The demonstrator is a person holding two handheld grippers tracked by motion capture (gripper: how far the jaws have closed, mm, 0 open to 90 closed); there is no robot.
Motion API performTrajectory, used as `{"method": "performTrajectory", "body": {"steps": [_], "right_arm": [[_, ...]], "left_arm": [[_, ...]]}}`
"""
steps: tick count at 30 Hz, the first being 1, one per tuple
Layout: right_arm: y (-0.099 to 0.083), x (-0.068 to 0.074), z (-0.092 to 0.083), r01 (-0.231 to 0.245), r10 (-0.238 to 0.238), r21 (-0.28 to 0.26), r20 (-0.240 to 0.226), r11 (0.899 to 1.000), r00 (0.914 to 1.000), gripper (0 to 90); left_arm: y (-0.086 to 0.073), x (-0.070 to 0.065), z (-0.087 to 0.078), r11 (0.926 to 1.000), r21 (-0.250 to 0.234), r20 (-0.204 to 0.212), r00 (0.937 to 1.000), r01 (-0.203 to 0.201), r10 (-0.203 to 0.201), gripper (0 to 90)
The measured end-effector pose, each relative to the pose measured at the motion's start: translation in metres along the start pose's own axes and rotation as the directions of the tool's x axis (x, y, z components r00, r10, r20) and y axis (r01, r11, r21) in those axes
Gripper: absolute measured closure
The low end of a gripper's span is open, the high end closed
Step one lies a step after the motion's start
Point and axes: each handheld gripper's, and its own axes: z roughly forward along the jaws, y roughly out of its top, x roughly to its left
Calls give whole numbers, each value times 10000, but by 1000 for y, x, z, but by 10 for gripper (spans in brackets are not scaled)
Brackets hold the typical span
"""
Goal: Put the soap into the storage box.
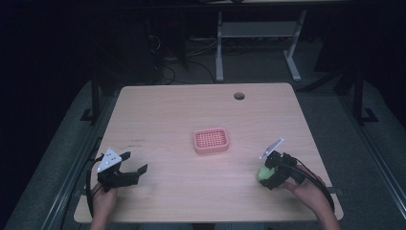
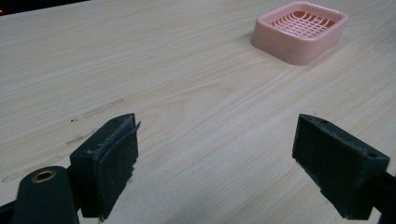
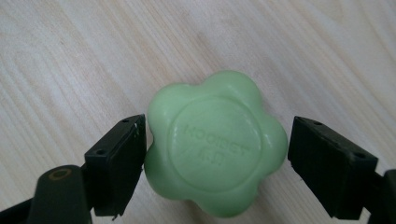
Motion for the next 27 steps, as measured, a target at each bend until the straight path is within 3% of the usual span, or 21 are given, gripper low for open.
{"method": "performTrajectory", "body": {"steps": [11,13,15,16,18,21,27], "right_arm": [[7,2,13,89,-101,615,208,9981,9997,187],[8,1,15,14,-23,802,120,9968,9999,124],[8,0,16,-130,136,909,-60,9958,9999,116],[8,-1,19,-379,401,1142,-172,9927,9990,47],[8,-3,20,-611,638,1395,-150,9883,9978,14],[6,-4,20,-775,795,1413,-86,9869,9968,9],[4,-3,21,-564,589,1248,-163,9906,9981,0]], "left_arm": [[0,1,-1,10000,-34,-9,10000,-3,3,141],[0,1,-1,10000,-33,-2,10000,0,0,141],[0,0,-1,10000,-63,-11,10000,27,-27,141],[0,0,-1,10000,-84,-7,10000,22,-22,141],[0,0,-1,10000,-68,-8,10000,24,-24,141],[0,0,-1,10000,-72,-15,10000,52,-52,141],[0,0,-1,10000,-53,-3,10000,12,-12,141]]}}
